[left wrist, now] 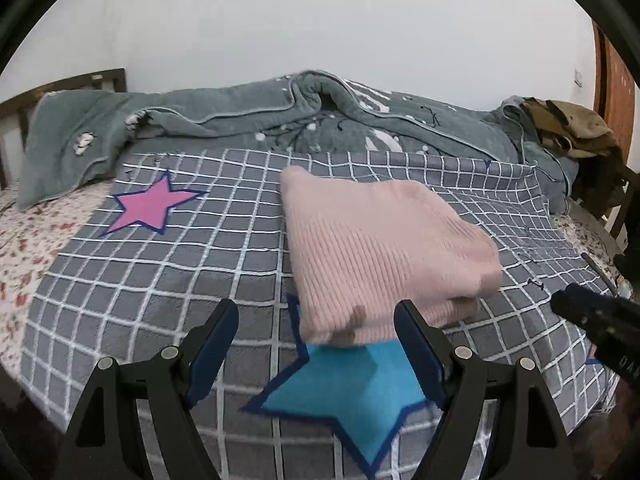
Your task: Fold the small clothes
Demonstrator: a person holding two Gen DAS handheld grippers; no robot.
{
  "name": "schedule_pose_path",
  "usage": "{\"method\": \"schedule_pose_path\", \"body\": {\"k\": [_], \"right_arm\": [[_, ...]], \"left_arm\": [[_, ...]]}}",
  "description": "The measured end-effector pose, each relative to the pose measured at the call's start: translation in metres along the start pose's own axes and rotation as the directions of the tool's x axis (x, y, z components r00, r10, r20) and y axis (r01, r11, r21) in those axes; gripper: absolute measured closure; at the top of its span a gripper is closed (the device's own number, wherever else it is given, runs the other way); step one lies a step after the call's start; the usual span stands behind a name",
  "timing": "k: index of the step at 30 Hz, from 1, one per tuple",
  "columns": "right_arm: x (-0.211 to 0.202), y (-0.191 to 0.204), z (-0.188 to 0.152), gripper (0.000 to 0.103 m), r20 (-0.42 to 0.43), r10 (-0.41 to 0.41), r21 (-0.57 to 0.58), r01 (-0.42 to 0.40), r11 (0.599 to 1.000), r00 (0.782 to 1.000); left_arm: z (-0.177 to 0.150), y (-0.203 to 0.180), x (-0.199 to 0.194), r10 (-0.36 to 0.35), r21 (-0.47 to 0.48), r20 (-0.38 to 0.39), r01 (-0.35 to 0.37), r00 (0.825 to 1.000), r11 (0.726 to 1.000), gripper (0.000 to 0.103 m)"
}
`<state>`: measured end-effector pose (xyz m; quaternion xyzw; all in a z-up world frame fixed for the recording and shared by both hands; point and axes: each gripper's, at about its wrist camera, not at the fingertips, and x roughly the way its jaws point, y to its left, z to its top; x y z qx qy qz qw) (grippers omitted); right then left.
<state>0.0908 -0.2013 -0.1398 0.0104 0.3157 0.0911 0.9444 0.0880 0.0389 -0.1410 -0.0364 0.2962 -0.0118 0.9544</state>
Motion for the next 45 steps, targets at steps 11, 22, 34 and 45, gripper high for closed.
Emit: {"method": "schedule_pose_path", "body": {"k": [11,22,34,45], "right_arm": [[-0.090,0.005,0.017,0.009,0.109,-0.025,-0.006,0.026,1.000,0.994],[-0.146,0.011,0.008,0.003,0.154,-0.079,-0.012,0.081,0.997,0.985],[-0.163,0.002,0.002,0.003,0.158,-0.087,0.013,0.086,0.996,0.984],[-0.164,0.002,0.000,0.003,0.160,-0.085,0.019,0.083,0.996,0.984]], "left_arm": [[0.010,-0.009,-0.073,0.033,-0.012,0.019,-0.032,0.999,0.999,0.015],[0.012,-0.016,-0.123,0.055,-0.001,0.038,-0.055,0.998,0.999,0.004],[0.009,-0.020,-0.135,0.049,-0.003,0.050,-0.049,0.998,0.999,0.004],[0.008,-0.016,-0.138,0.045,-0.003,0.054,-0.045,0.998,0.999,0.004]]}}
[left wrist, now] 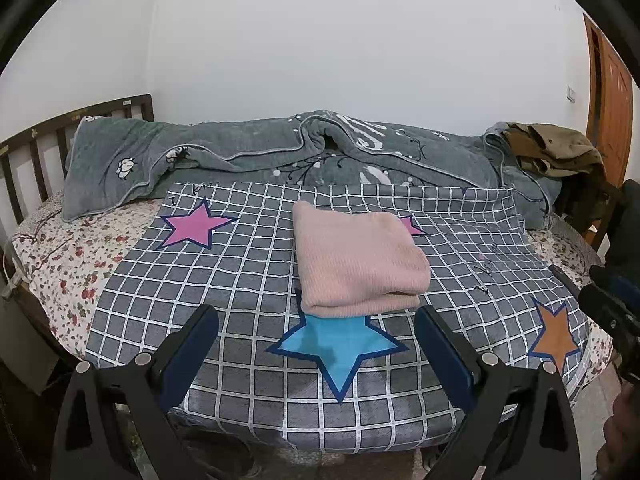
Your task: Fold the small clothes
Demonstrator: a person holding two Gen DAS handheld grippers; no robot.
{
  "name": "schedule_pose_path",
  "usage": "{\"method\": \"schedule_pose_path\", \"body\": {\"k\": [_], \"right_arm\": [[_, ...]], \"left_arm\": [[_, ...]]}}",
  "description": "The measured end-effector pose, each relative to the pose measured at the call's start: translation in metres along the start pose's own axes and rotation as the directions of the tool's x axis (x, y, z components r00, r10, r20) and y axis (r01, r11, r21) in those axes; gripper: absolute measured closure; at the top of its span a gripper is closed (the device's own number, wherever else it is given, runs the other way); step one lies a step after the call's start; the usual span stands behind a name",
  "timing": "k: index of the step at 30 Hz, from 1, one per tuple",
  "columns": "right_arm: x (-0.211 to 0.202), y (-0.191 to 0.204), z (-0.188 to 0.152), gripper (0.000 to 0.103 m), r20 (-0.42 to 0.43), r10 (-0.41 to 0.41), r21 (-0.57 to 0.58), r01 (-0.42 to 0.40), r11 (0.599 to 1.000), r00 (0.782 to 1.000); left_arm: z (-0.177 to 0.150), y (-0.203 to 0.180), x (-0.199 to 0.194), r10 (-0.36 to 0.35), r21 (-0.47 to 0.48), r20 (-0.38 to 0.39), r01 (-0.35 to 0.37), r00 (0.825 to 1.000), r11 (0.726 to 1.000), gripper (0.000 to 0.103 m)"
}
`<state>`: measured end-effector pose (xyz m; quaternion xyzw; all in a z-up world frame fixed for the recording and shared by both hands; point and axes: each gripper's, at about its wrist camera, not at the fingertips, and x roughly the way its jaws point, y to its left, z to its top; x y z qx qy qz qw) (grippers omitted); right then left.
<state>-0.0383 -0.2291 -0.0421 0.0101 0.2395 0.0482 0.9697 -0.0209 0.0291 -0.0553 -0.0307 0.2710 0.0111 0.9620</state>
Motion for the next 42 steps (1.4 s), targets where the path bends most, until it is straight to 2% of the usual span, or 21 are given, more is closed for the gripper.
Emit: {"method": "schedule_pose_path", "body": {"k": [42], "right_arm": [[-0.0033,0.0009,0.0022,0.003,0.010,0.014,0.024,-0.014,1.000,1.000]], "left_arm": [[0.0038,0.0007,-0.0032,-0.002,0.008,0.008,0.002,1.000,1.000,0.004]]}}
